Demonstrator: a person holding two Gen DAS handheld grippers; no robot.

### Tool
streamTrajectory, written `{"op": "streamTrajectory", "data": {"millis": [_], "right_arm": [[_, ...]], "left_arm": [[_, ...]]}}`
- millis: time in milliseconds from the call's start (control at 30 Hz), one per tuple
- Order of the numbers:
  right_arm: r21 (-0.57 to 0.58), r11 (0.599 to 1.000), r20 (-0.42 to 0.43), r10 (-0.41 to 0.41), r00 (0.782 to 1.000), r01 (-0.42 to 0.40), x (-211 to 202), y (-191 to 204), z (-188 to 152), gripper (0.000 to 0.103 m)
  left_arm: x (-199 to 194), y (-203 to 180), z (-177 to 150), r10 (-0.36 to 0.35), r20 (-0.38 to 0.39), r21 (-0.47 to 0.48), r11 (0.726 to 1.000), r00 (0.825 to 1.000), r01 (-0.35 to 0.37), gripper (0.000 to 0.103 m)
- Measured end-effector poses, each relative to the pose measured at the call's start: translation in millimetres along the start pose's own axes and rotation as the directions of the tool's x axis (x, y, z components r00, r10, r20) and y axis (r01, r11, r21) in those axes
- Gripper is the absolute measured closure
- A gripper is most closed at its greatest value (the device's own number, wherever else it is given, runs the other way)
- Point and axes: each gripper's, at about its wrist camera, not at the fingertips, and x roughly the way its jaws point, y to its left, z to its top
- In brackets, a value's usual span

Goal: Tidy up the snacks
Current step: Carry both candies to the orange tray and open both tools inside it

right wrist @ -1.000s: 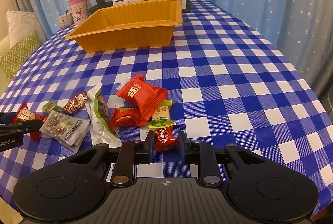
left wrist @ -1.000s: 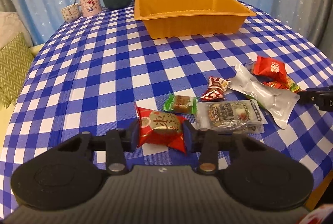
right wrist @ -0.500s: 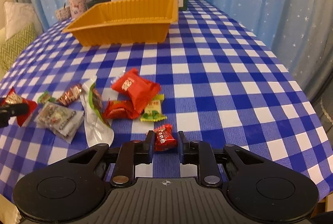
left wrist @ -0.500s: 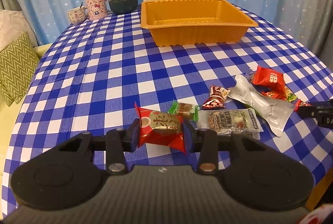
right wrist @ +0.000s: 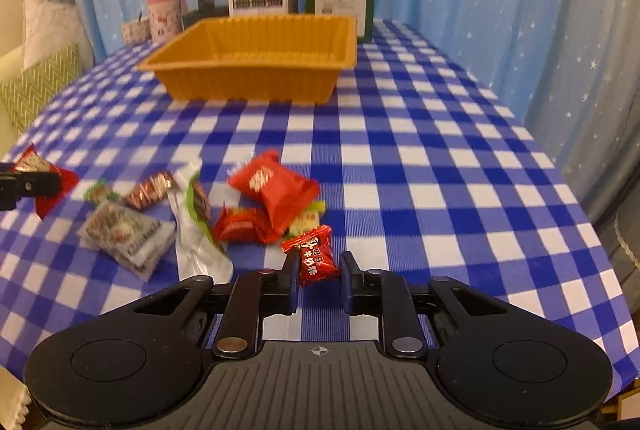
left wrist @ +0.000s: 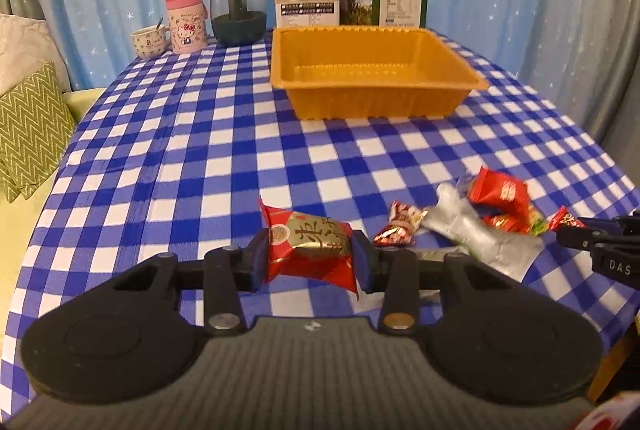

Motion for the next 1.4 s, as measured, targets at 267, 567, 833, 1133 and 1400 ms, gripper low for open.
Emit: {"op": "streamTrajectory", "data": {"millis": [267,567,833,1133,1400], "right_arm": [[0.04,0.998,0.086,0.035,0.996,-0.039,-7,4,37,0.082],[0.062,0.995,0.176,0.064,0.982,-0.076,15,1,109,0.082],[0.077,0.992,0.21,0.082,0.974,-0.1,63,-4,164,0.082],[0.107,0.988,0.172,0.093,0.981,-0.113,119,-6,185,0.082],[0.134,0.985,0.146,0.093,0.985,-0.113,139,-12,186,0.082]], "left_arm": [[7,-10,40,-0.053,0.044,-0.003,0.999,0.998,0.054,0.065],[39,-18,109,-0.095,0.123,0.015,0.995,0.988,0.094,0.065],[86,-12,150,-0.103,0.149,0.001,0.995,0.983,0.104,0.065],[135,-5,164,-0.116,0.125,-0.011,0.993,0.985,0.118,0.065],[157,-6,166,-0.108,0.098,-0.012,0.994,0.989,0.109,0.058]]}}
